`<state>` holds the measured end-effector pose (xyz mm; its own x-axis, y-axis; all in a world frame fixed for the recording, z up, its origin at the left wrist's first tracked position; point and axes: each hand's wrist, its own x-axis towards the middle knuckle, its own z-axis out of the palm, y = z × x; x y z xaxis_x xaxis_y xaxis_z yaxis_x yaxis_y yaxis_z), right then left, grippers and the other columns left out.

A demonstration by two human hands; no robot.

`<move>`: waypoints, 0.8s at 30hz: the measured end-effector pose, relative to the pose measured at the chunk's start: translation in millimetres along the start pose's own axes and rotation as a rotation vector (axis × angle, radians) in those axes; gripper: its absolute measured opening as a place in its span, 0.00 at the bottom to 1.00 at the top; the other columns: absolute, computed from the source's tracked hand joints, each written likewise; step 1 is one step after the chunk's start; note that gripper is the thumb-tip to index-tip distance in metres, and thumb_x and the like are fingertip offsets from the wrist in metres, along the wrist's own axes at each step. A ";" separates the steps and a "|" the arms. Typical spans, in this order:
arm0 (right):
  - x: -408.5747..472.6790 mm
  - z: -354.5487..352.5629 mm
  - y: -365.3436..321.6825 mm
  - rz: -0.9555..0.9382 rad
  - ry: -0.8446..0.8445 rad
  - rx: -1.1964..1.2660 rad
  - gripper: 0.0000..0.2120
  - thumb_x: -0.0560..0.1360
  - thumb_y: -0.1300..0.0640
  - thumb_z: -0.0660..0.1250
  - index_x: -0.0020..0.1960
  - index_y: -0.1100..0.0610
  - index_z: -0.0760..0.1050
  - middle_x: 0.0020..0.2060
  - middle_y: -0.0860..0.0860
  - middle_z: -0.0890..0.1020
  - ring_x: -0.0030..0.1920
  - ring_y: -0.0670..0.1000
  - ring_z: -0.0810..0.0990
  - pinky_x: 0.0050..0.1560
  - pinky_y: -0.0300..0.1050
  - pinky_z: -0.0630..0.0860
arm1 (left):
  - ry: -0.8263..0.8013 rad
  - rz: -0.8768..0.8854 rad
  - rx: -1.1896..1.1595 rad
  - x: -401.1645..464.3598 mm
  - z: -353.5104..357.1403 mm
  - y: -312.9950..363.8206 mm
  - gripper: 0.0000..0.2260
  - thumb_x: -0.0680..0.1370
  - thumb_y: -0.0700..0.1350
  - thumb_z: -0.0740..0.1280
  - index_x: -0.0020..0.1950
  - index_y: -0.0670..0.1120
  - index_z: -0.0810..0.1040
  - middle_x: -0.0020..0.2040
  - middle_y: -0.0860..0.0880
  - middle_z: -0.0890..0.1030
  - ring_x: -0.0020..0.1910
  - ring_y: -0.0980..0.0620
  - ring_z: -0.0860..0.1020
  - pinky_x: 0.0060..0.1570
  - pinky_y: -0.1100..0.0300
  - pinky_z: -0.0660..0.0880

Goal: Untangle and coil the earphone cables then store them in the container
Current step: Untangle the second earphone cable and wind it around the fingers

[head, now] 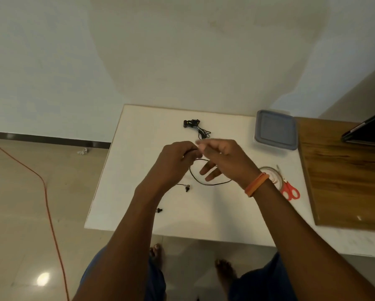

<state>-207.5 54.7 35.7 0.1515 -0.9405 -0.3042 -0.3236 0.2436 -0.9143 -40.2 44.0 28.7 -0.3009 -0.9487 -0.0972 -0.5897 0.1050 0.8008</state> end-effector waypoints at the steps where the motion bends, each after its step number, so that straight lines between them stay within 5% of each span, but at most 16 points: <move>1: -1.0 2.7 -0.5 -0.041 -0.013 -0.101 0.11 0.79 0.54 0.65 0.59 0.55 0.80 0.44 0.53 0.84 0.35 0.50 0.84 0.34 0.46 0.81 | 0.019 0.009 0.004 0.7 -1.5 -2.5 0.07 0.81 0.44 0.64 0.44 0.48 0.80 0.33 0.55 0.77 0.30 0.62 0.73 0.30 0.70 0.67; 4: 3.7 -4.4 8.8 -0.099 0.019 -0.394 0.07 0.78 0.57 0.66 0.51 0.56 0.83 0.33 0.49 0.81 0.29 0.41 0.78 0.34 0.37 0.77 | 0.000 -0.016 0.018 0.1 -5.5 -12.3 0.08 0.81 0.46 0.65 0.47 0.47 0.82 0.34 0.54 0.77 0.29 0.59 0.71 0.30 0.70 0.66; 9: 11.6 -31.5 24.2 0.009 0.210 -0.555 0.13 0.78 0.53 0.65 0.43 0.61 0.82 0.34 0.55 0.82 0.33 0.55 0.81 0.37 0.47 0.78 | 0.291 -0.155 0.015 1.4 -22.7 -28.9 0.09 0.80 0.46 0.65 0.47 0.46 0.83 0.35 0.52 0.80 0.32 0.59 0.74 0.34 0.65 0.69; 10: 14.2 -33.9 27.7 -0.012 0.273 -0.575 0.14 0.78 0.53 0.66 0.42 0.63 0.82 0.34 0.56 0.82 0.34 0.56 0.81 0.38 0.47 0.78 | 0.222 -0.208 0.095 1.4 -23.6 -34.1 0.08 0.80 0.46 0.65 0.46 0.47 0.84 0.36 0.52 0.81 0.36 0.56 0.77 0.37 0.62 0.70; 12: 17.0 -31.3 28.8 -0.108 0.388 -0.612 0.09 0.76 0.57 0.69 0.40 0.60 0.83 0.37 0.54 0.81 0.38 0.50 0.80 0.40 0.35 0.72 | -0.208 -0.288 0.143 -0.8 -21.8 -43.0 0.05 0.77 0.45 0.69 0.46 0.46 0.85 0.38 0.51 0.81 0.41 0.50 0.79 0.42 0.60 0.71; 14: 17.5 -24.1 22.7 -0.215 0.436 -0.525 0.05 0.72 0.63 0.71 0.40 0.55 0.83 0.40 0.48 0.81 0.40 0.40 0.77 0.43 0.25 0.67 | -0.647 -0.332 0.092 -8.5 -17.7 -38.5 0.16 0.72 0.53 0.74 0.52 0.43 0.84 0.43 0.51 0.80 0.46 0.50 0.77 0.49 0.59 0.71; 15: 17.5 -20.7 20.5 -0.255 0.421 -0.447 0.07 0.70 0.66 0.71 0.41 0.54 0.83 0.40 0.47 0.81 0.42 0.39 0.77 0.46 0.25 0.68 | -0.714 -0.321 0.072 -10.7 -17.2 -34.3 0.25 0.68 0.60 0.75 0.56 0.43 0.82 0.47 0.53 0.79 0.49 0.52 0.76 0.52 0.58 0.71; 17: 13.9 -13.7 12.1 -0.281 0.330 -0.276 0.11 0.69 0.69 0.70 0.45 0.56 0.84 0.43 0.46 0.84 0.45 0.40 0.81 0.51 0.33 0.74 | -0.515 -0.276 -0.055 -10.5 -18.7 -19.1 0.35 0.63 0.72 0.70 0.57 0.46 0.82 0.51 0.55 0.80 0.54 0.53 0.78 0.57 0.57 0.72; 19: 8.4 -6.1 0.9 -0.277 0.219 -0.146 0.14 0.68 0.71 0.66 0.47 0.58 0.84 0.42 0.45 0.85 0.43 0.40 0.82 0.47 0.36 0.75 | -0.165 -0.243 -0.304 -7.3 -18.7 -8.0 0.27 0.67 0.72 0.68 0.55 0.53 0.81 0.53 0.56 0.83 0.58 0.52 0.80 0.58 0.56 0.74; 20: 5.4 -2.5 -4.0 -0.282 0.169 -0.087 0.15 0.68 0.73 0.64 0.46 0.59 0.84 0.40 0.45 0.85 0.42 0.40 0.82 0.45 0.34 0.74 | -0.112 -0.230 -0.449 -4.0 -21.5 -6.8 0.22 0.70 0.67 0.69 0.59 0.56 0.78 0.54 0.56 0.83 0.59 0.53 0.80 0.58 0.56 0.75; 22: 2.4 -0.1 -9.7 -0.283 0.075 0.064 0.18 0.67 0.77 0.59 0.46 0.63 0.83 0.37 0.47 0.85 0.39 0.41 0.82 0.40 0.31 0.72 | -0.266 -0.179 -0.652 -2.2 -26.8 -10.6 0.28 0.70 0.57 0.75 0.68 0.57 0.71 0.60 0.55 0.81 0.60 0.54 0.79 0.59 0.55 0.74; 24: 2.8 -2.9 -11.0 -0.247 -0.003 0.256 0.19 0.66 0.75 0.55 0.45 0.65 0.83 0.39 0.57 0.86 0.42 0.46 0.83 0.40 0.33 0.73 | -0.487 -0.100 -0.623 -8.2 -31.6 -13.5 0.37 0.64 0.61 0.77 0.70 0.55 0.70 0.64 0.56 0.78 0.61 0.56 0.77 0.60 0.58 0.72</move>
<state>-206.2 48.7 45.6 0.1992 -0.9777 -0.0663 -0.0324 0.0610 -0.9976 -6.1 40.9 37.5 -0.6473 -0.6925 -0.3185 -0.1470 -0.2966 0.9436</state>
